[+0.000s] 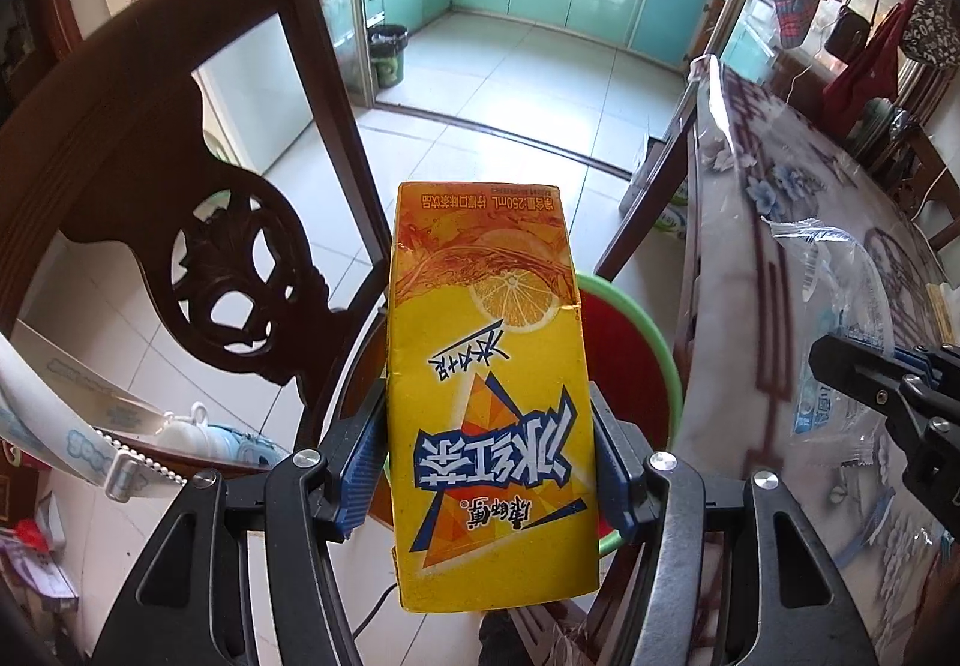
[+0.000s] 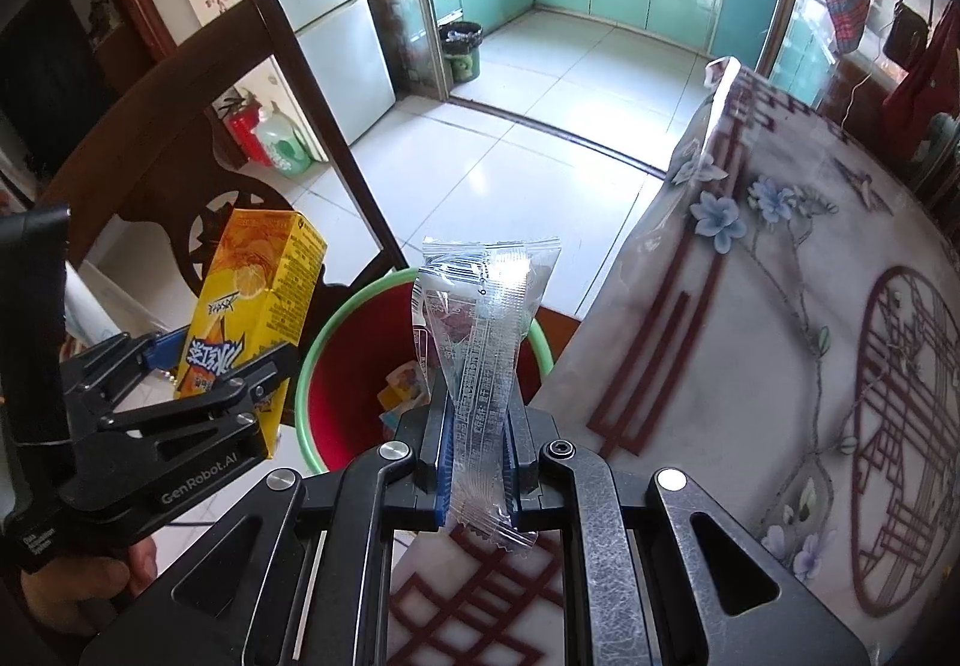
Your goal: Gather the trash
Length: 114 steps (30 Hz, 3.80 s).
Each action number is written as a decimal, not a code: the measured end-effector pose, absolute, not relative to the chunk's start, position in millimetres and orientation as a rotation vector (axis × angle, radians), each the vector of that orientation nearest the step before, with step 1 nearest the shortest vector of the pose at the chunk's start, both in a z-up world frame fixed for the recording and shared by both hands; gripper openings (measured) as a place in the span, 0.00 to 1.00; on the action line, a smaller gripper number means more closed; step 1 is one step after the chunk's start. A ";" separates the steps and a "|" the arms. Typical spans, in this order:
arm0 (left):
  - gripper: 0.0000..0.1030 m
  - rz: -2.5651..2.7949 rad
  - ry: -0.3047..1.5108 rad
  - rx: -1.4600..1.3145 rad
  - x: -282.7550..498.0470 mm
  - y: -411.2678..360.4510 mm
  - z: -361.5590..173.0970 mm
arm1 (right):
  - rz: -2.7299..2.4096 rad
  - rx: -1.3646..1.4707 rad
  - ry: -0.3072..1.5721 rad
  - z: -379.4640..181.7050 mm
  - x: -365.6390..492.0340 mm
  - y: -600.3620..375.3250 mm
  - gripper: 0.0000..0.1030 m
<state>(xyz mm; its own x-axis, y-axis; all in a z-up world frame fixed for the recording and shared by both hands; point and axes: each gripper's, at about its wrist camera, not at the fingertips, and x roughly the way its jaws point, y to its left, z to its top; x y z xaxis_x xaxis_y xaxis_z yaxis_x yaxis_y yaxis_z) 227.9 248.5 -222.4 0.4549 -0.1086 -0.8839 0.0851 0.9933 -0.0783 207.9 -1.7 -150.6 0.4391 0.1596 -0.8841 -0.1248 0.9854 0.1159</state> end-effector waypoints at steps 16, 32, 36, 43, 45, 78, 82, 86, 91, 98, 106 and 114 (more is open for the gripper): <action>0.57 -0.122 1.172 -0.019 231.1 245.2 -249.8 | 0.200 0.039 1.165 -170.7 216.5 3.4 0.12; 0.57 -0.127 1.272 -0.020 240.0 245.3 -286.5 | 0.210 0.016 1.210 -187.3 226.6 10.2 0.12; 0.58 -0.122 1.302 -0.030 244.6 245.4 -295.0 | 0.208 0.019 1.222 -190.7 229.3 11.2 0.12; 0.58 -0.119 1.335 -0.044 251.7 244.0 -302.6 | 0.200 0.018 1.241 -195.2 233.9 11.1 0.12; 0.60 -0.115 1.342 -0.051 254.0 244.4 -303.8 | 0.199 0.013 1.238 -194.1 234.4 11.7 0.12; 0.88 -0.204 0.317 -0.088 94.8 98.9 -31.0 | -0.049 -0.054 0.338 -2.4 33.0 -170.3 1.00; 0.88 -0.136 0.275 -0.050 70.1 65.7 -14.8 | -0.129 0.017 0.346 1.4 22.1 -204.2 1.00; 0.88 -0.230 0.298 -0.111 50.3 47.8 -1.2 | -0.187 0.099 0.274 2.2 -0.1 -231.9 1.00; 0.88 -0.162 0.355 -0.116 40.0 29.0 5.8 | -0.219 0.160 0.282 7.4 -13.7 -256.4 1.00; 0.88 -0.146 0.356 -0.092 25.3 10.1 6.8 | -0.227 0.152 0.300 4.3 -30.8 -274.4 1.00; 0.88 -0.140 0.377 -0.081 18.3 1.8 10.3 | -0.183 0.151 0.321 -0.7 -29.5 -276.5 1.00; 0.88 -0.125 0.396 -0.073 22.2 2.1 7.9 | -0.161 0.153 0.335 -1.9 -26.4 -275.9 1.00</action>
